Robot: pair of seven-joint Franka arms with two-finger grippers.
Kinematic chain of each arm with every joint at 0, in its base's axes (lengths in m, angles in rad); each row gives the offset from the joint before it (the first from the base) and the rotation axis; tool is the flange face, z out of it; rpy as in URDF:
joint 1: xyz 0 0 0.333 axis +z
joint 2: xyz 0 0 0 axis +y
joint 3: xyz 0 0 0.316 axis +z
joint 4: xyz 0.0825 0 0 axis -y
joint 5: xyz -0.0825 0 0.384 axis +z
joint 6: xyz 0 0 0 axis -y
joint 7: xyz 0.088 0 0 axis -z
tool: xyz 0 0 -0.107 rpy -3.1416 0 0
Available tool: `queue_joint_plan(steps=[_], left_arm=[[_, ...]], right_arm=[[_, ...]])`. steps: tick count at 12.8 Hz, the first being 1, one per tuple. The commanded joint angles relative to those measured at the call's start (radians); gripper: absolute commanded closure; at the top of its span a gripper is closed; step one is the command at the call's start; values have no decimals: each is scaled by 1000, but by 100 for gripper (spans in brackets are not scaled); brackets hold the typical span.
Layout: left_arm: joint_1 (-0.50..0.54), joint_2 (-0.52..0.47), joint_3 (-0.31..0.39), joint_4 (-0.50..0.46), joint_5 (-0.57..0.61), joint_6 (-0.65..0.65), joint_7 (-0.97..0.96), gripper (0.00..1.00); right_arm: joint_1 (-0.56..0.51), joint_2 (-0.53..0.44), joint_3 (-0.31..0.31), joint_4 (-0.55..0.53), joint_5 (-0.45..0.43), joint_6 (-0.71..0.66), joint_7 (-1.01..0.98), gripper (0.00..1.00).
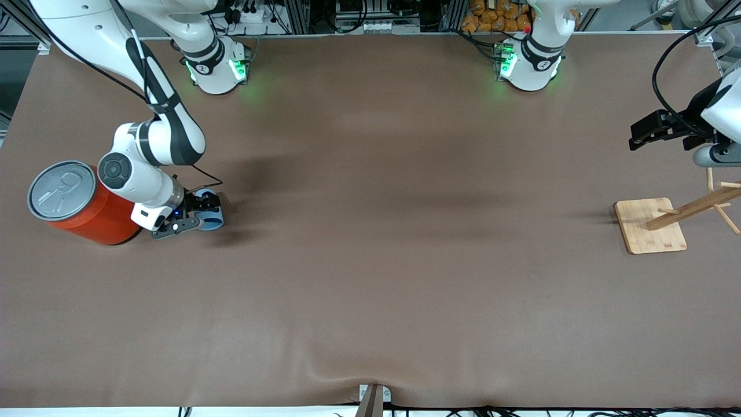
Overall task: Flip cup
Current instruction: 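Close the right gripper around the blue cup's body, then lift the blue cup with the right gripper toward the table middle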
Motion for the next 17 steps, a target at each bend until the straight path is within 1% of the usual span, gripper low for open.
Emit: queue_joint_plan(steps=[1, 3, 4, 6, 7, 9, 10, 12, 14, 15, 16, 17], left_arm=[[4, 8, -4, 15, 3, 5, -12, 0], [5, 8, -4, 15, 3, 6, -12, 0], [5, 8, -4, 15, 3, 5, -12, 0], [5, 8, -4, 15, 3, 5, -12, 0], [5, 8, -4, 15, 3, 6, -12, 0], [7, 9, -2, 15, 3, 6, -12, 0], [7, 9, -2, 15, 3, 6, -12, 0], [7, 11, -2, 15, 3, 6, -12, 0], [5, 11, -2, 15, 3, 6, -12, 0], [7, 11, -2, 15, 3, 6, -12, 0], [7, 11, -2, 15, 3, 6, -12, 0], [7, 17, -2, 15, 3, 6, -12, 0]], right_arm=[[8, 8, 0, -16, 0, 52, -24, 64], [9, 7, 1, -10, 0, 51, -24, 95], [10, 5, 11, -4, 0, 42, -24, 99], [9, 0, 35, 42, 0, 16, -23, 100], [10, 2, 61, 88, 2, -48, -15, 100], [11, 6, 127, 198, 6, -182, -9, 100], [13, 10, 165, 243, 6, -216, -10, 100], [38, 43, 224, 319, 3, -218, -20, 100], [110, 98, 228, 425, -3, -218, -24, 100], [176, 130, 227, 503, -12, -221, -21, 100], [221, 167, 225, 572, -42, -234, -21, 100], [253, 204, 225, 641, -100, -251, -23, 100]])
